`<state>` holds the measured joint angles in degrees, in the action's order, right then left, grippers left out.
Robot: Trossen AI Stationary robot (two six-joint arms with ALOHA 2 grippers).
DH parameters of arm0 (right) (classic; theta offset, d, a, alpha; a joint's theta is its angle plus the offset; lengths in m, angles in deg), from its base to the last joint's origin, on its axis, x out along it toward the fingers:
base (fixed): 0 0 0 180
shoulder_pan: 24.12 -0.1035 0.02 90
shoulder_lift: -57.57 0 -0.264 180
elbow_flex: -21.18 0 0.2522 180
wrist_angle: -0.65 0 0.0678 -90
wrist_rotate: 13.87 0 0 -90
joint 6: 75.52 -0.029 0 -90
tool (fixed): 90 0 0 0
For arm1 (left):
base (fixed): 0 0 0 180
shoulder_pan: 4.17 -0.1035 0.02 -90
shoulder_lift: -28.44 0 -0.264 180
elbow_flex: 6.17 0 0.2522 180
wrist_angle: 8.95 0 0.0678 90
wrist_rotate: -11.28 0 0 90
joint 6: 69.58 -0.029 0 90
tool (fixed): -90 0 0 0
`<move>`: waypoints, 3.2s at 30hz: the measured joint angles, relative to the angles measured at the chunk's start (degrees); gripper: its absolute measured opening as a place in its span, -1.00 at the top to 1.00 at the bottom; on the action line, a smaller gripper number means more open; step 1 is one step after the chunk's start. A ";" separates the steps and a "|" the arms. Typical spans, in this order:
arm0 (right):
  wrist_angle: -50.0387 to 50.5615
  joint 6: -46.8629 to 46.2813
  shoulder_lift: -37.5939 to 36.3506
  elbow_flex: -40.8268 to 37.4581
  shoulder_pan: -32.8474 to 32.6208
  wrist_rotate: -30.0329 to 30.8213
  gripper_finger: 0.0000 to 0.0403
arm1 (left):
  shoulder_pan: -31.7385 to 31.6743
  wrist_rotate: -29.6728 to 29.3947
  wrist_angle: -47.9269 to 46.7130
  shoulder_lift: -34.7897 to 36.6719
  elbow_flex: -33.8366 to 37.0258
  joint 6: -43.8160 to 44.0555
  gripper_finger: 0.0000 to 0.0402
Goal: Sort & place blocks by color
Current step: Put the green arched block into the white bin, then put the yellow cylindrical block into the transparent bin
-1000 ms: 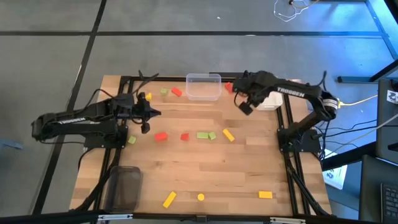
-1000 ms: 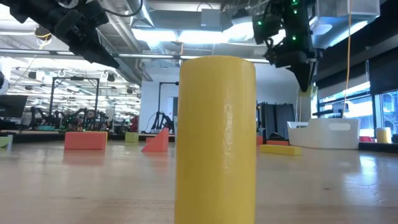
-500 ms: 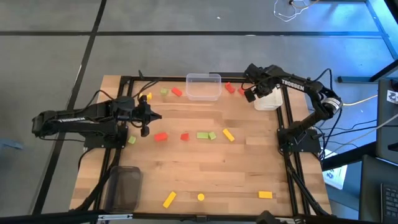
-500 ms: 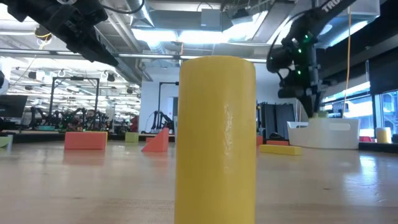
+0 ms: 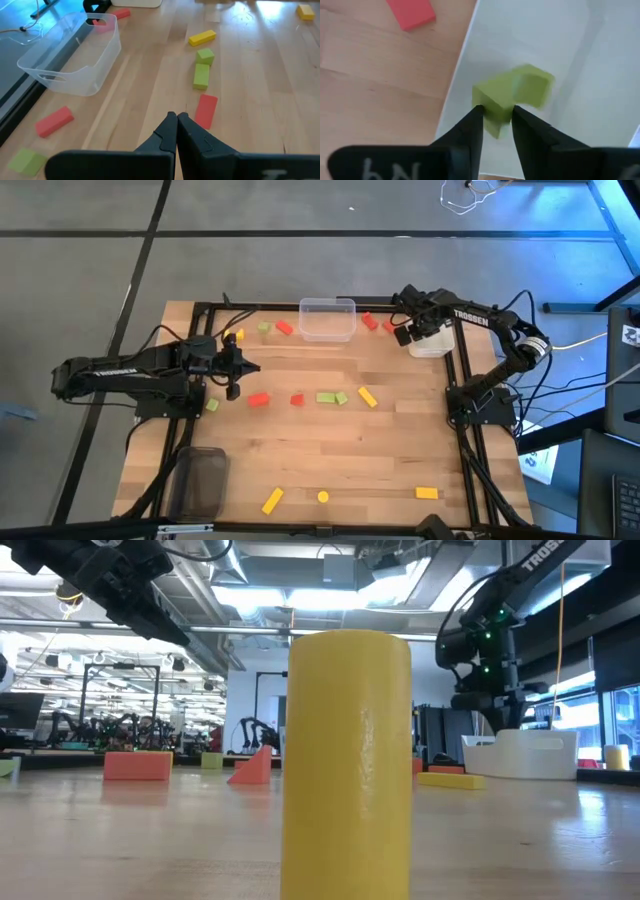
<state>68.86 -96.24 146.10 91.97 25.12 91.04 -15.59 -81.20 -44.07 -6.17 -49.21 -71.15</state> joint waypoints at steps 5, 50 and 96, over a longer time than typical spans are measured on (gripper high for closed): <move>-1.32 0.33 -0.11 0.02 0.00 0.01 0.48 | -0.02 0.00 -0.02 0.00 0.02 0.11 1.00; -7.36 -2.58 -15.88 4.39 -57.36 -17.23 0.47 | 4.42 -4.44 -17.41 -11.95 -18.00 2.39 1.00; -7.97 -10.58 4.89 4.37 -49.88 -16.16 -0.22 | 8.61 -4.48 -29.03 -26.14 -30.64 8.97 1.00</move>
<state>60.89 -106.81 150.99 96.34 -24.77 74.88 -6.98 -85.68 -73.10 -32.31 -79.85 -62.18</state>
